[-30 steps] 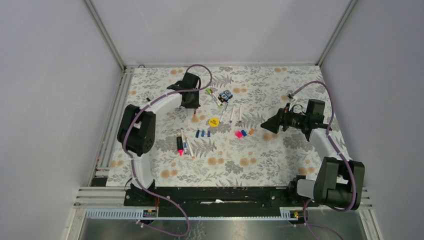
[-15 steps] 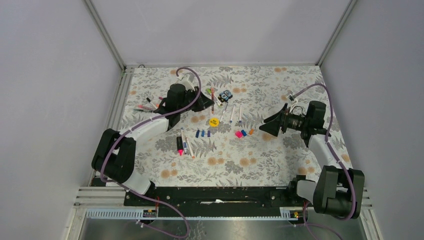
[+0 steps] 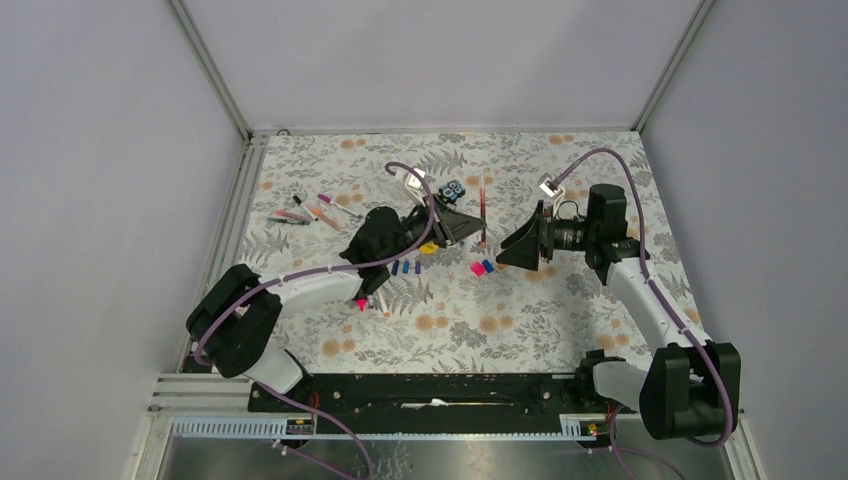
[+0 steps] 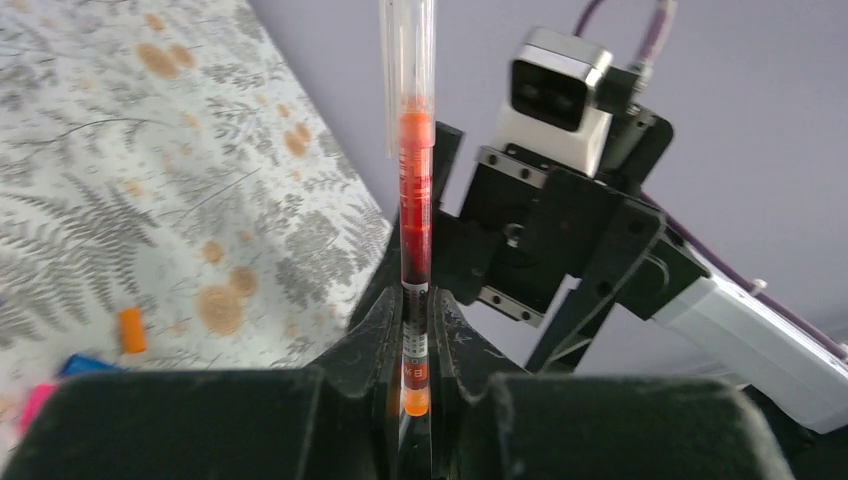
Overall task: Open the pen caps
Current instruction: Open the pen cap from the pen.
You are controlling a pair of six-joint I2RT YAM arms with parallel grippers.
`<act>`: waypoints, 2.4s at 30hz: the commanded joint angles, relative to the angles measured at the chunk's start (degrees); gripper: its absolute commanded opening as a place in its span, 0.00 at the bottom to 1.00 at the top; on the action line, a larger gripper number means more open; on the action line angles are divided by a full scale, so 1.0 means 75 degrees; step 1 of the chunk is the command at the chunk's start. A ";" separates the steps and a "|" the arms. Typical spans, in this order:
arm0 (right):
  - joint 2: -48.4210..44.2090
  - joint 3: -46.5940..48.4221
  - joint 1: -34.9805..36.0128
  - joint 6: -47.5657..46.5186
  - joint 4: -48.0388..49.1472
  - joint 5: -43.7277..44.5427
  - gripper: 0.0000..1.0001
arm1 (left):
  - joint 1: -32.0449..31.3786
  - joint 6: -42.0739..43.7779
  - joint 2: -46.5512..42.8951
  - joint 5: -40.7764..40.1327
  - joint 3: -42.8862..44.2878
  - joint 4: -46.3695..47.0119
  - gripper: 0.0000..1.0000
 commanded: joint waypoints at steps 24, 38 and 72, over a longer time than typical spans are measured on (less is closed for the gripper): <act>0.0068 -0.0822 0.0063 0.3925 0.3452 -0.0234 0.39 | -0.1186 -0.0136 0.0832 -0.1245 0.0581 0.1567 0.00; -0.0019 -0.0706 0.0063 0.2840 0.2662 -0.0423 0.00 | -0.1194 0.0046 0.0284 -0.1426 0.0331 0.1304 0.41; -0.0297 -0.0884 -0.0018 -0.1685 -0.0770 -0.0316 0.00 | -0.0769 0.1372 0.0309 -0.1508 0.2183 -0.2407 0.81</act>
